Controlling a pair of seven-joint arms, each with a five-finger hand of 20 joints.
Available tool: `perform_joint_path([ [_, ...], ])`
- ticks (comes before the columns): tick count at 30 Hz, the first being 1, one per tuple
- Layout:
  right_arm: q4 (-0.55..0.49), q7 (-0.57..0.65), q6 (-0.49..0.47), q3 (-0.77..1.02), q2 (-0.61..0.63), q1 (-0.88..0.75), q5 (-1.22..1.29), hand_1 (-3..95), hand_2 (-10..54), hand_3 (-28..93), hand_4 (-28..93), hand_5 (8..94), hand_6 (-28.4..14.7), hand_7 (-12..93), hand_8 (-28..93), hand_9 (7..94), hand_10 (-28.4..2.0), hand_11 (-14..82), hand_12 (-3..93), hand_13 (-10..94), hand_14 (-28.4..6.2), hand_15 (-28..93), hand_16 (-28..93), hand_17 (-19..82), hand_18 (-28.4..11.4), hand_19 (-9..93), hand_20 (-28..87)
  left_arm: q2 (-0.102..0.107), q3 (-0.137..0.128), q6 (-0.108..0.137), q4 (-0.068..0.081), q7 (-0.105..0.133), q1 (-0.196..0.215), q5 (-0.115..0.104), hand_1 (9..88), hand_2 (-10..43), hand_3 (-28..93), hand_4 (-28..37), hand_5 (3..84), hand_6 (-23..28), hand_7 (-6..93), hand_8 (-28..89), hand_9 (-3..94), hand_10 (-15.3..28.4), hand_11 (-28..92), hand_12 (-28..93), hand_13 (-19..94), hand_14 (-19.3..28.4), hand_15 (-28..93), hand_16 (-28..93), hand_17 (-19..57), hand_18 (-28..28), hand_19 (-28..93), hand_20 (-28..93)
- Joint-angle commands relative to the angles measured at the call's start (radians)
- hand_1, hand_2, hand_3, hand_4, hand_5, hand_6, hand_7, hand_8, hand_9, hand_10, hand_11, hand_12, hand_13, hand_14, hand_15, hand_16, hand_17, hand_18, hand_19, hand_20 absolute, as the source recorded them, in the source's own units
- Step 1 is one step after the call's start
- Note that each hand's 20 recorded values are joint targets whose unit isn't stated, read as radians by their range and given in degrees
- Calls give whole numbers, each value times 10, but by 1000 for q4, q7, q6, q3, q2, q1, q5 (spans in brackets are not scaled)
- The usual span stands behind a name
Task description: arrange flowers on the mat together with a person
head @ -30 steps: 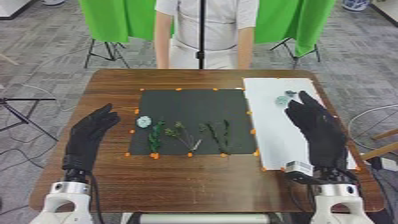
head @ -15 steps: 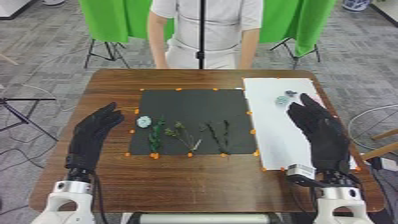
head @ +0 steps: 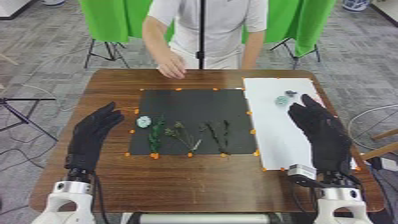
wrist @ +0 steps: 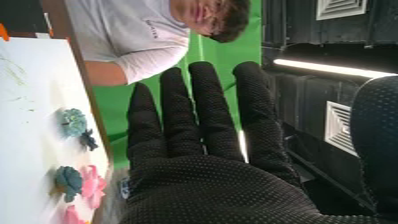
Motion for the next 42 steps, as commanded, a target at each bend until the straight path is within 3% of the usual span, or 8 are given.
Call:
perform_joint_path([
  [1, -5, -16, 18, 2, -7, -11, 4, 87, 18, 820, -174, 445, -5, 98, -89, 455, -154, 53, 120, 339, -131, 105, 148, 207, -124, 15, 287, -3, 2, 3, 0, -6, 4, -10, 223, 29, 678, -241, 470, 29, 117, -57, 443, 127, 155, 148, 358, 169, 117, 60, 65, 129, 60, 205],
  [5, -8, -13, 13, 13, -14, -11, -4, 87, 18, 821, -175, 446, -5, 99, -89, 456, -154, 53, 121, 340, -132, 106, 149, 208, -124, 15, 287, -3, -1, 0, 1, -9, 3, -9, 224, 28, 678, -241, 470, 29, 117, -57, 443, 127, 156, 149, 358, 169, 117, 61, 64, 129, 58, 204],
  [10, -10, -17, 29, 16, -14, -16, 0, 87, 19, 822, -175, 450, -5, 99, -89, 457, -154, 53, 121, 342, -132, 107, 151, 208, -124, 16, 288, -2, -1, 9, 3, -8, 4, -23, 224, 27, 679, -240, 470, 29, 117, -56, 443, 127, 156, 148, 358, 169, 118, 61, 64, 130, 59, 204],
  [14, -6, -16, 34, 10, -10, -10, 3, 88, 19, 822, -175, 453, -5, 100, -89, 459, -154, 54, 122, 344, -132, 108, 152, 209, -124, 17, 289, 0, 1, 0, 6, -11, -5, -15, 224, 26, 678, -241, 470, 30, 116, -57, 443, 127, 156, 148, 358, 169, 119, 62, 63, 129, 57, 203],
  [19, -6, -12, 27, 5, -15, -17, -5, 91, 21, 822, -176, 454, -5, 100, -90, 461, -154, 54, 122, 349, -133, 109, 152, 211, -124, 17, 290, -1, -6, 10, 2, -6, 10, -27, 224, 26, 677, -240, 471, 29, 118, -57, 443, 126, 156, 149, 358, 169, 120, 61, 62, 130, 57, 203],
  [24, -7, -16, 42, 7, -14, -20, 3, 90, 22, 824, -175, 456, -5, 102, -89, 463, -154, 55, 123, 355, -135, 112, 155, 212, -124, 18, 291, 8, -1, -3, 13, -17, -10, -28, 225, 25, 677, -239, 470, 29, 118, -57, 443, 127, 156, 149, 358, 169, 121, 61, 62, 130, 57, 203],
  [38, -7, -17, 31, 6, -10, -18, -2, 95, 25, 821, -176, 459, -6, 103, -89, 466, -154, 55, 125, 365, -135, 116, 160, 214, -124, 20, 293, 8, -10, 4, 3, -5, 7, -29, 224, 24, 678, -238, 471, 29, 119, -57, 443, 127, 157, 149, 358, 169, 122, 62, 62, 130, 58, 203],
  [42, -12, -17, 49, 9, -13, -22, 9, 95, 26, 820, -176, 460, -5, 105, -90, 467, -154, 55, 125, 367, -135, 116, 160, 214, -124, 20, 293, 6, -6, 4, 7, -8, -1, -31, 224, 24, 678, -239, 471, 29, 120, -57, 444, 127, 157, 149, 358, 169, 122, 62, 61, 130, 59, 204],
])
